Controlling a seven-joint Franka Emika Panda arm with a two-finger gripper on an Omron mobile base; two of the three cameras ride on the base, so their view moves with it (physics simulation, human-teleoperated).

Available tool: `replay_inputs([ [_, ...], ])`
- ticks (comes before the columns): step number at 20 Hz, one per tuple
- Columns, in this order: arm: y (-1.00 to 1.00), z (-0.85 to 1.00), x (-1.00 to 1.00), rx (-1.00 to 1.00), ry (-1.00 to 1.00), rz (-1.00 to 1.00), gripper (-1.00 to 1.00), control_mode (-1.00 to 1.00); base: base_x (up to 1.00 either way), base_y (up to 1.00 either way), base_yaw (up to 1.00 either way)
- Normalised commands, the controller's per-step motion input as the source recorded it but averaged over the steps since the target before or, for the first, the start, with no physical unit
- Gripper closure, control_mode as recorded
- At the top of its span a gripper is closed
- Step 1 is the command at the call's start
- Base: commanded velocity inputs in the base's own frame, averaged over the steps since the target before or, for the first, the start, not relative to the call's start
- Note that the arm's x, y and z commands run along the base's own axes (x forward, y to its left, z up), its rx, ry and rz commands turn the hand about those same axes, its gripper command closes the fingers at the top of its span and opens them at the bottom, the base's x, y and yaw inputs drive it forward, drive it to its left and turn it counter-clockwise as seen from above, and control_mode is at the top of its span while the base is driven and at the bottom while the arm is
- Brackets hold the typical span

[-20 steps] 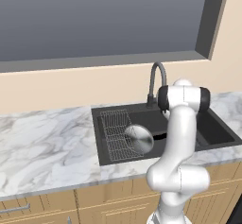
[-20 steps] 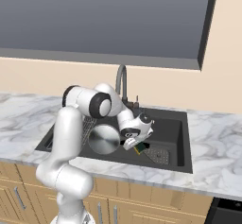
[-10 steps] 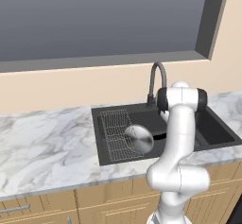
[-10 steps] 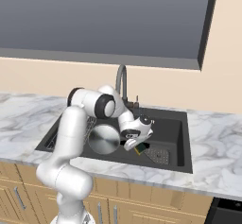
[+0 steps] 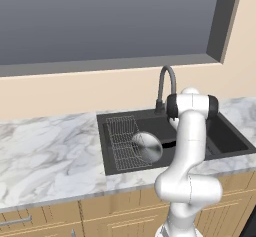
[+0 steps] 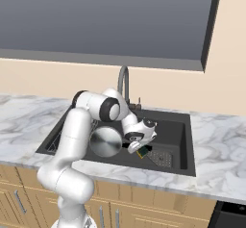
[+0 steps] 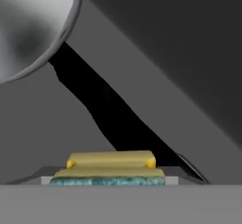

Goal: Pick the pan and sponge and place them into the sink. Then turn on the water.

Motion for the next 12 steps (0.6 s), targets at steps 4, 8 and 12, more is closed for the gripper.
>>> replay_inputs([
  [4,0.00,-0.18,0.00,0.00,0.00,0.02,-1.00,-1.00,0.00,0.00,0.00],
  [8,0.00,0.01,0.00,0.00,-0.05,0.01,-1.00,-1.00,0.00,0.00,0.00],
  [12,-0.02,0.20,-0.06,0.03,-0.10,0.00,-1.00,-1.00,0.00,0.00,0.00],
])
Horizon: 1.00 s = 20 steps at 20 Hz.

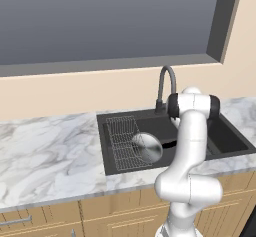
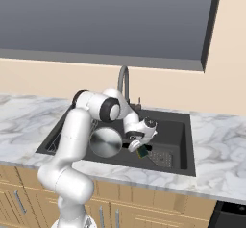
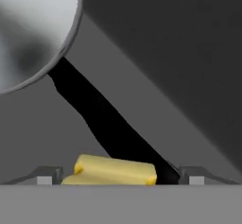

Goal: Pick the pan and sponge and place them into the sink. Then turn on the water.

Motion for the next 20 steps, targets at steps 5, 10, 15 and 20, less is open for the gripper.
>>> replay_inputs([
  [5,-0.06,0.21,-0.08,0.10,-0.10,0.00,-1.00,-1.00,0.00,0.00,0.00],
  [10,-0.11,0.26,-0.01,0.20,-0.09,0.00,-1.00,-1.00,0.00,0.00,0.00],
  [15,-0.04,0.32,0.00,0.21,-0.08,0.00,-1.00,-1.00,0.00,0.00,0.00],
  [20,0.00,0.55,0.00,0.20,-0.09,0.00,-1.00,-1.00,0.00,0.00,0.00],
])
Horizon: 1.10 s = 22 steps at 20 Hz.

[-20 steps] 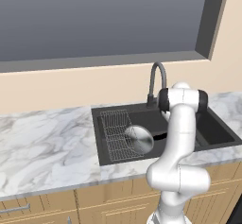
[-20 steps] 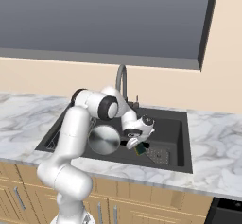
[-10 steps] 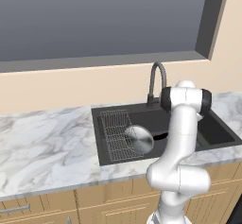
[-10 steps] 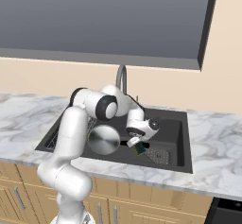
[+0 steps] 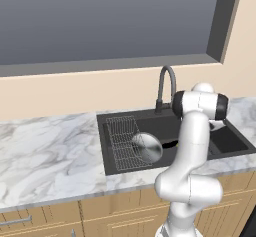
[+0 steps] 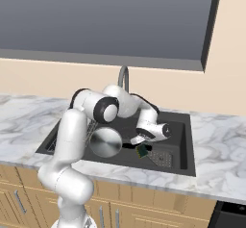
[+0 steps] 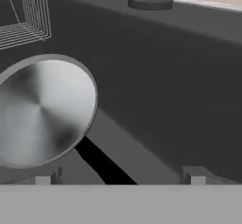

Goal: Pick the pan and sponge and place them into the sink. Then turn on the water.

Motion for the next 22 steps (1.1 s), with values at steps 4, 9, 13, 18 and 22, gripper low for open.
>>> replay_inputs([
  [4,0.00,0.52,0.00,0.12,-0.10,0.00,-1.00,-1.00,0.00,0.00,0.00],
  [9,0.00,0.32,0.00,0.01,-0.07,0.00,-1.00,-1.00,0.00,0.00,0.00],
  [13,0.03,0.21,0.00,-0.08,-0.08,0.00,-1.00,-1.00,0.00,0.00,0.00],
  [18,0.10,0.24,0.00,-0.18,-0.10,0.00,-1.00,-1.00,0.00,0.00,0.00],
  [22,0.02,0.48,0.00,-0.14,-0.12,-0.02,-1.00,-1.00,0.00,0.00,0.00],
])
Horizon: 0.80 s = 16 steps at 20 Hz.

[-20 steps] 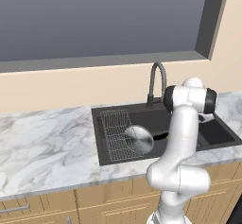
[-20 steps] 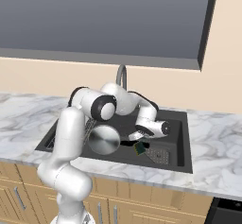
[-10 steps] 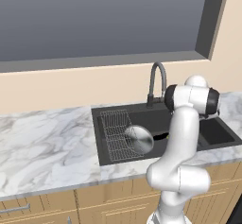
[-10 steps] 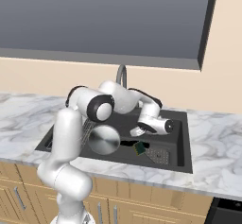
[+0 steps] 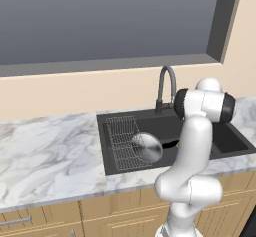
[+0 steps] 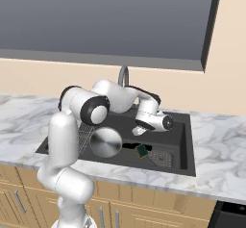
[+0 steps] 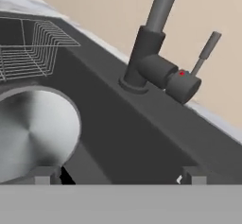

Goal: Pick the pan and sponge and place them into the sink. Then turn on the water.

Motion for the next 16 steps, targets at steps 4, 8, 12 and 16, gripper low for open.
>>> replay_inputs([
  [4,0.00,0.53,0.00,-0.09,-0.12,-0.08,-1.00,-1.00,0.00,0.00,0.00],
  [8,0.00,0.43,0.00,-0.05,-0.11,-0.12,-1.00,-1.00,0.00,0.00,0.00],
  [12,0.00,0.21,0.00,-0.02,-0.07,-0.14,-1.00,-1.00,0.00,0.00,0.00],
  [16,0.00,0.01,0.00,0.00,-0.02,-0.14,-1.00,-1.00,0.00,0.00,0.00],
])
